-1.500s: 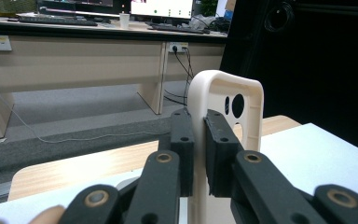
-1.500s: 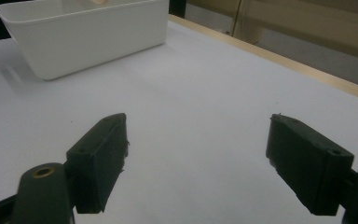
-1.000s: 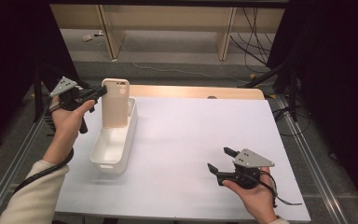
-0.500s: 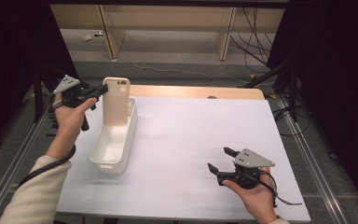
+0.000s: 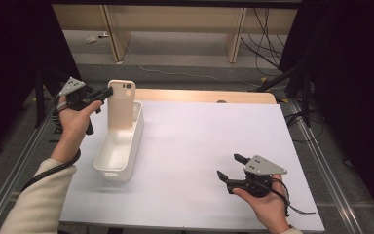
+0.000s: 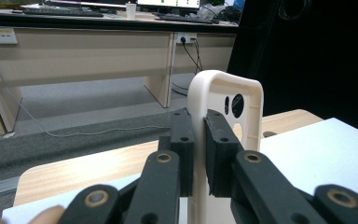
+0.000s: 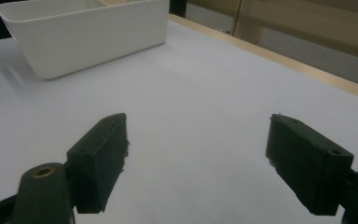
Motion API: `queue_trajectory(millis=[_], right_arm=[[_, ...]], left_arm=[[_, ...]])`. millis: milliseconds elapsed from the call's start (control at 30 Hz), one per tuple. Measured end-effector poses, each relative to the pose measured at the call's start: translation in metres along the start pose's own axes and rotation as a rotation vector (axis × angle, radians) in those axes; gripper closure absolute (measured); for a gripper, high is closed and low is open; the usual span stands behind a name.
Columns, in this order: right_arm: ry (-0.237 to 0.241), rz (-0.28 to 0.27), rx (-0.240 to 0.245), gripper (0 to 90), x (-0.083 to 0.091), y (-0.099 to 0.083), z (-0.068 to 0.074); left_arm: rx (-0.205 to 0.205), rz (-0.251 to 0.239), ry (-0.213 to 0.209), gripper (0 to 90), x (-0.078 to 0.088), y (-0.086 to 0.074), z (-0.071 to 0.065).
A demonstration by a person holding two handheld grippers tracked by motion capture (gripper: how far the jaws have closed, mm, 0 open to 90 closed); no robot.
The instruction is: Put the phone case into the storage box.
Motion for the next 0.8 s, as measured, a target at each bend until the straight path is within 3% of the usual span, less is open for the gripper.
queue_trajectory(millis=[367, 767, 800], right_arm=[[-0.005, -0.020, 0.014, 22.1, -0.001, 0.001, -0.001], [-0.012, 0.004, 0.016, 22.1, 0.001, 0.000, -0.001], [-0.004, -0.017, 0.014, 22.1, -0.001, 0.001, -0.001]], left_arm=[[-0.013, 0.009, -0.002, 82.8, -0.005, -0.002, 0.003], [-0.014, 0.011, -0.002, 82.8, -0.013, -0.002, 0.005], [-0.015, 0.013, -0.003, 82.8, -0.014, -0.002, 0.005]])
Point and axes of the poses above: each handheld gripper's, and its own axes: x roughly backward along the jaws, y roughly out of its top, z roughly to its left, the point moved 5 cm from there along -x, roughly forward along the jaws, and after that the axes turned 15 degrees about -x, right-handed, at the moved point
